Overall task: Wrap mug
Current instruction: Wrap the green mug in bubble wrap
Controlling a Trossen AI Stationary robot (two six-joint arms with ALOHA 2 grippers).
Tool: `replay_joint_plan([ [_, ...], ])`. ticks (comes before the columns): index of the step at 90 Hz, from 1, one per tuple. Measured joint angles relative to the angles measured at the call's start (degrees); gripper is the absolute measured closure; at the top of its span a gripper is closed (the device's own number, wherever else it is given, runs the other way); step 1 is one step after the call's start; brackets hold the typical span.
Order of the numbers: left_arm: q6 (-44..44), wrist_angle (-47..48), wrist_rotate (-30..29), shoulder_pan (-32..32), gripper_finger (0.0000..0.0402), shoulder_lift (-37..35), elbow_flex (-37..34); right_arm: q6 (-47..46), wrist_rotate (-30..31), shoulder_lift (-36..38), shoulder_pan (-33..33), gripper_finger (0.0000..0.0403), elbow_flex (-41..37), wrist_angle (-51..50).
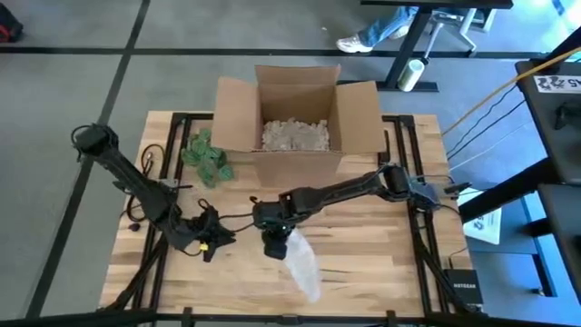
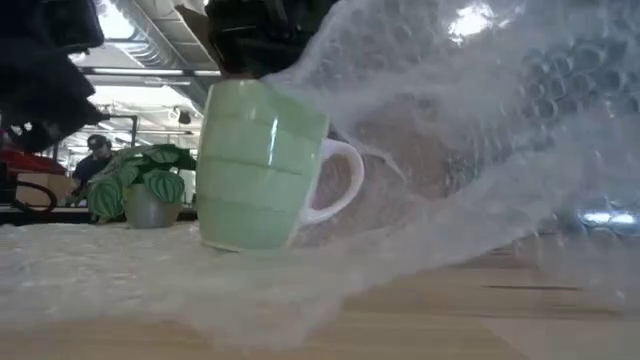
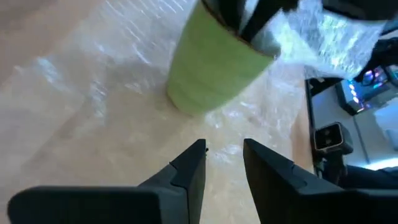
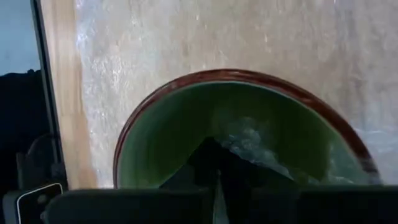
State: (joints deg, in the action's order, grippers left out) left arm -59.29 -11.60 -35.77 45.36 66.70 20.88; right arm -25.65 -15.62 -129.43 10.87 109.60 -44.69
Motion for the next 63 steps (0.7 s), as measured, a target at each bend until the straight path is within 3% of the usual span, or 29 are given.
replay_joint_plan([
  [10, -0.17, -4.30, -0.02, 0.07, 0.0312, 5.12, 0.58, 0.15, -0.02, -0.07, 0.02, 0.0402, 0.89, -0.78],
  [29, 4.46, -0.40, 0.18, 0.07, 0.0312, 12.03, 4.79, 0.63, -0.04, -0.07, 0.02, 0.0402, 0.92, -0.95],
  [46, 5.36, 24.21, 5.38, 0.16, 0.0312, 12.19, 12.63, 1.43, -0.07, -0.07, 0.02, 0.0402, 0.92, -1.63],
  [63, -2.61, 50.93, 12.22, 1.57, 0.0312, 12.15, 19.73, 1.99, -0.02, -0.07, 0.02, 0.0402, 0.92, -1.78],
])
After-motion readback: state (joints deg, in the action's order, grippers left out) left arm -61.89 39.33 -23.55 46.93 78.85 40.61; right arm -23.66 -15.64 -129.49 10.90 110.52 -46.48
